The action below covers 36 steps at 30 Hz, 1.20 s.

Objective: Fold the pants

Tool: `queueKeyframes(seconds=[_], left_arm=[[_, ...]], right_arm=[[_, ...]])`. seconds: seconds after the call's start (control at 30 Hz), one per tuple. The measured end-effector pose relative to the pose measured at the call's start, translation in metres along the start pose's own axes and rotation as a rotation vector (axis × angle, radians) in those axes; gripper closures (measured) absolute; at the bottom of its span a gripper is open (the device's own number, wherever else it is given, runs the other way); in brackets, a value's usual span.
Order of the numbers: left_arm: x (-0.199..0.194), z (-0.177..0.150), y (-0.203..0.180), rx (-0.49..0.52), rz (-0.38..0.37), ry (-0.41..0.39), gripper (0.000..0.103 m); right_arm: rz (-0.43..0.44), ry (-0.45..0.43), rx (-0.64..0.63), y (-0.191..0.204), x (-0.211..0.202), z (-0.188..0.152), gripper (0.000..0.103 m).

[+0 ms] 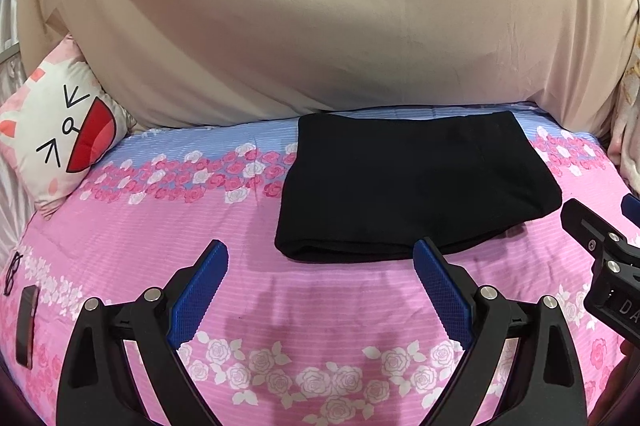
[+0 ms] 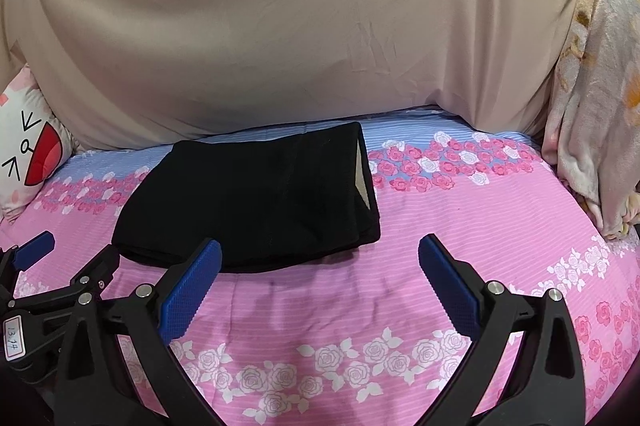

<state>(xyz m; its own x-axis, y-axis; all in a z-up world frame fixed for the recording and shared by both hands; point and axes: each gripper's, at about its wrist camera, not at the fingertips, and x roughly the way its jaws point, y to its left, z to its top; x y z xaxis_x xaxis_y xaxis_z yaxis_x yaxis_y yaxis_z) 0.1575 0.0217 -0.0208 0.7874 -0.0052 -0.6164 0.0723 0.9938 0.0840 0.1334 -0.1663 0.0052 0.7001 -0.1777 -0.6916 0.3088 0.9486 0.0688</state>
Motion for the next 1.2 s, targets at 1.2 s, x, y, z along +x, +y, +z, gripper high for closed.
queueKeyframes(seconds=[1.2], left_arm=[[0.0037, -0.0008, -0.0006, 0.012, -0.004, 0.014, 0.011]], right_arm=[[-0.001, 0.011, -0.003, 0.0011, 0.001, -0.0038, 0.006]])
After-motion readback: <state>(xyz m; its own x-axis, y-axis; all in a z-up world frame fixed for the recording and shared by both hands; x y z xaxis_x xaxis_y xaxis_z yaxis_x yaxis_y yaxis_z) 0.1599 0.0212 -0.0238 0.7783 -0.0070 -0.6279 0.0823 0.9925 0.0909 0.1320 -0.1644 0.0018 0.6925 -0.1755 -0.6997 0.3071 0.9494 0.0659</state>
